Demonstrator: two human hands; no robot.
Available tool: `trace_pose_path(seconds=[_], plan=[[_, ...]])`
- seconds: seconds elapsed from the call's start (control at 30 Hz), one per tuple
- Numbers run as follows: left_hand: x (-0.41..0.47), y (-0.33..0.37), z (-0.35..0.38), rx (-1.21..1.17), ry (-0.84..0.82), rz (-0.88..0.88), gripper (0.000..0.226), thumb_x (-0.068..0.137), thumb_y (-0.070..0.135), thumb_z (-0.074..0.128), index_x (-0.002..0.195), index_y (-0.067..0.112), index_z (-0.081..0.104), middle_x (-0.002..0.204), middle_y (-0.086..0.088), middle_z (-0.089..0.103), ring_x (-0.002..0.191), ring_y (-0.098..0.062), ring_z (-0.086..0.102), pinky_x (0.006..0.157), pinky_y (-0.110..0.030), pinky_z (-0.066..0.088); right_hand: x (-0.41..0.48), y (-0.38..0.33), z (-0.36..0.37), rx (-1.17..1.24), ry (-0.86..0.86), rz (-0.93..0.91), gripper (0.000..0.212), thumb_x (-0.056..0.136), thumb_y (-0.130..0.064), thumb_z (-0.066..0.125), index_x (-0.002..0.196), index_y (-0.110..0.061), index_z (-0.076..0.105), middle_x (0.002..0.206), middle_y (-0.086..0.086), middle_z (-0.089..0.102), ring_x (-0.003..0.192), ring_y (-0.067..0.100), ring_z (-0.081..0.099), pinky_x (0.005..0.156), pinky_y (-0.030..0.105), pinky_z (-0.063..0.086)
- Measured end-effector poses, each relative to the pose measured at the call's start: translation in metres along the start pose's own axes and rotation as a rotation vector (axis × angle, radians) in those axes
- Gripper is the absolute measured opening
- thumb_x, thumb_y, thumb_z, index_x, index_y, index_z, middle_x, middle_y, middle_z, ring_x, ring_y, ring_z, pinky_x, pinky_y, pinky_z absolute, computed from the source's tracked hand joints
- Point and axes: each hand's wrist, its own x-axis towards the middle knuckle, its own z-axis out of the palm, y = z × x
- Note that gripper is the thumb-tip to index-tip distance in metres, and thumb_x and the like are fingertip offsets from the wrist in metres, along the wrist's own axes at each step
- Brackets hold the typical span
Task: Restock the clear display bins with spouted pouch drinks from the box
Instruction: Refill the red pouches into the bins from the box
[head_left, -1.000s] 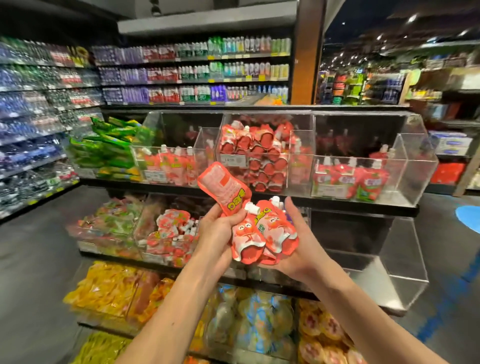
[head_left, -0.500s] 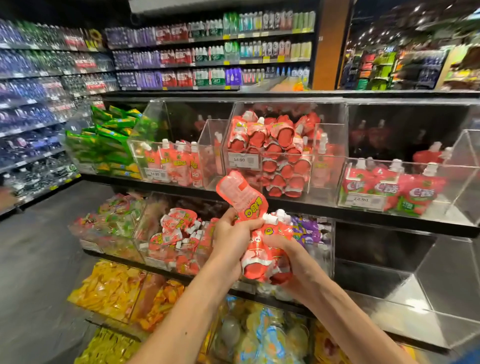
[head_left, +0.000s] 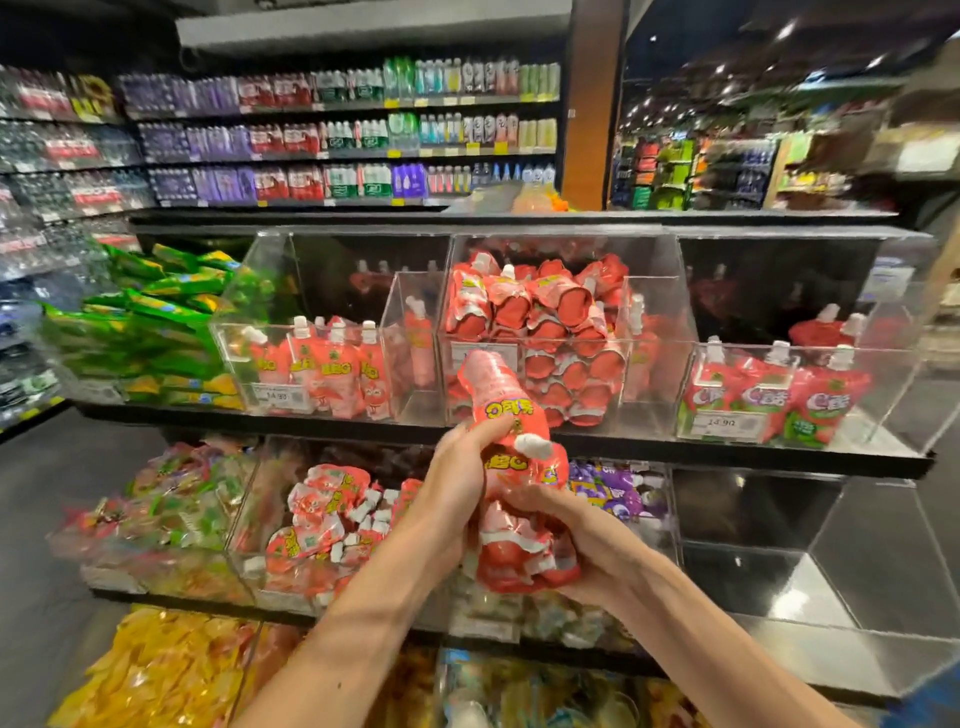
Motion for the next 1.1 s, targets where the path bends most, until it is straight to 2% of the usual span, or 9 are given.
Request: trace_pose_path(seconds=[0.13,0.23,0.47,0.6,0.7,0.77,0.9,1.03,1.1], plan=[[0.019,0.024,-0.043,0.399,0.004,0.345,0.042,0.074,0.045,0.075,0.11,0.024,0.072,0.11,0.0,0.074,0.104,-0.017,0.069,0.098,-0.04,0.052,0.014,-0.004,0.01,-0.045,0.006,-0.048,0.061,0.061,-0.019,0.085,0.116,0.001,0.067,0.109,0.022,0.065,0.089,0.03,0.068,0.078,0.039,0.057],[0.035,0.047,-0.075,0.611,0.027,0.602,0.026,0.078,0.025,0.079,0.101,0.035,0.073,0.1,0.008,0.073,0.095,-0.008,0.065,0.087,-0.03,0.049,0.019,-0.006,0.014,-0.08,0.008,-0.078,0.065,0.063,-0.026,0.087,0.117,0.001,0.062,0.112,0.024,0.06,0.093,0.032,0.064,0.087,0.042,0.052],[0.049,0.042,-0.101,0.904,0.102,0.906,0.068,0.076,-0.019,0.052,0.104,0.039,0.075,0.065,0.01,0.037,0.065,-0.001,0.045,0.062,-0.012,0.033,0.024,-0.01,0.022,-0.007,0.095,-0.131,0.056,0.068,-0.02,0.08,0.119,-0.001,0.066,0.12,0.028,0.056,0.096,0.037,0.06,0.08,0.045,0.056],[0.064,0.03,-0.123,0.877,0.063,0.848,0.057,0.084,-0.008,0.061,0.118,0.038,0.07,0.075,0.007,0.052,0.073,-0.003,0.052,0.067,-0.011,0.039,0.037,-0.005,0.035,0.021,0.062,-0.13,0.054,0.068,-0.02,0.082,0.117,-0.004,0.068,0.119,0.026,0.061,0.094,0.035,0.065,0.082,0.044,0.057],[0.063,0.025,-0.143,0.803,-0.176,0.844,0.056,0.09,0.007,0.067,0.136,0.038,0.058,0.114,0.001,0.067,0.106,-0.012,0.064,0.091,-0.029,0.053,0.05,0.001,0.047,0.049,0.047,-0.127,0.054,0.061,-0.022,0.087,0.109,-0.002,0.073,0.119,0.026,0.064,0.095,0.035,0.067,0.092,0.048,0.055],[0.053,0.022,-0.155,0.704,-0.355,0.806,0.053,0.096,0.022,0.062,0.145,0.035,0.049,0.139,0.012,0.059,0.13,-0.01,0.054,0.107,-0.029,0.046,0.058,0.006,0.056,0.052,0.064,-0.109,0.052,0.059,-0.023,0.086,0.105,-0.001,0.076,0.122,0.026,0.065,0.099,0.036,0.068,0.096,0.05,0.052],[0.042,0.031,-0.182,0.389,-0.48,0.524,0.067,0.086,0.055,0.067,0.144,0.028,0.048,0.143,0.016,0.054,0.136,-0.007,0.048,0.107,-0.022,0.042,0.081,0.016,0.079,0.08,0.076,-0.064,0.068,0.043,-0.026,0.097,0.103,-0.001,0.077,0.119,0.025,0.067,0.1,0.035,0.07,0.093,0.049,0.055],[0.045,0.057,-0.221,0.528,-0.572,0.407,0.071,0.095,-0.014,0.045,0.147,0.035,0.044,0.144,0.009,0.055,0.135,-0.011,0.05,0.108,-0.026,0.042,0.103,0.019,0.103,0.086,0.06,-0.036,0.08,0.046,-0.026,0.095,0.116,0.002,0.069,0.12,0.025,0.067,0.099,0.036,0.07,0.087,0.047,0.056],[0.045,0.074,-0.235,0.484,-0.553,0.293,0.071,0.095,-0.016,0.037,0.14,0.037,0.053,0.142,0.007,0.057,0.129,-0.013,0.055,0.104,-0.033,0.046,0.112,0.019,0.114,0.082,0.019,-0.039,0.078,0.049,-0.024,0.094,0.118,0.002,0.069,0.122,0.025,0.065,0.099,0.035,0.069,0.089,0.047,0.057]])
